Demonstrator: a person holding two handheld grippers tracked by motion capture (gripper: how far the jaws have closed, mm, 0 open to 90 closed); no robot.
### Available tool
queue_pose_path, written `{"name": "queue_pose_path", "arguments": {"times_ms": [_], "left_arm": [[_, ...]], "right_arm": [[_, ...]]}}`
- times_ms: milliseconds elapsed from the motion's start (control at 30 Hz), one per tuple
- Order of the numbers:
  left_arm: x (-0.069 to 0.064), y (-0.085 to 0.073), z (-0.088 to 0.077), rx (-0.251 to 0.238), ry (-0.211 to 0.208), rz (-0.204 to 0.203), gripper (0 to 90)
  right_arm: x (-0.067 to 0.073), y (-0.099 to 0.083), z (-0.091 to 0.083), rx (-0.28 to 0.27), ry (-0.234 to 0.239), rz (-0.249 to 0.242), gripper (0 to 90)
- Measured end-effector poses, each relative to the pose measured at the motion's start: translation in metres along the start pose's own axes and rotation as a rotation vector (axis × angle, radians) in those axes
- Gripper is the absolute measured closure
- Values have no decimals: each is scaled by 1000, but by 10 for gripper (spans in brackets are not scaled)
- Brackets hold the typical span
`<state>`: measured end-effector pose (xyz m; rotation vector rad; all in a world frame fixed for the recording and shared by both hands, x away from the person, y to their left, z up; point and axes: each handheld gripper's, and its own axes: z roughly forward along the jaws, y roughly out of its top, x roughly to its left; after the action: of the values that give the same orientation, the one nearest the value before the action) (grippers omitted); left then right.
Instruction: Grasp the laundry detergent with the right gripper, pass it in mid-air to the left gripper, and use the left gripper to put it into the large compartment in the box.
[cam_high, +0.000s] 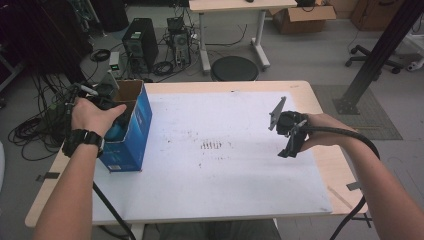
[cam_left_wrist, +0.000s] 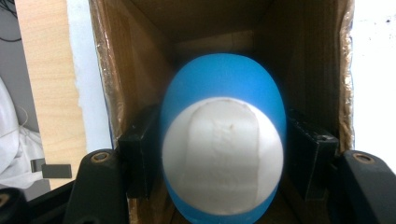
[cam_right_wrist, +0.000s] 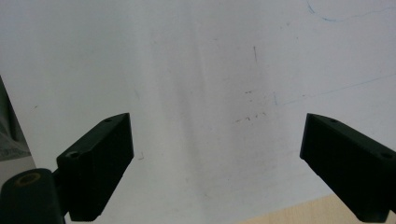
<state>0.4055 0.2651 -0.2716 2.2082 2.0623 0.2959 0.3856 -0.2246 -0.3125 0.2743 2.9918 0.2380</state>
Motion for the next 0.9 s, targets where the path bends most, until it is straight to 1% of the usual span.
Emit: {"name": "queue_pose_path", "arguments": {"times_ms": [167,333,567,700,800,900], "left_arm": [[-1,0,1,-4,2,1,374],[-4,1,2,8,-4,7,363],[-3,0,4,15,-10,4,351],[-3,0,1,15,-11,10,338],[-2,0,-7,8,-8,10,324],[-2,0,-11,12,-4,13,312]], "right_arm": [[1,0,-1,2,0,1,95],[2,-1,-1,5,-1,3,95],[2,-3,0,14,2,8,95],[2,-2,0,11,3,1,95],[2,-2,-1,12,3,8,95],[1,-1,0,6,3,1,95]]}}
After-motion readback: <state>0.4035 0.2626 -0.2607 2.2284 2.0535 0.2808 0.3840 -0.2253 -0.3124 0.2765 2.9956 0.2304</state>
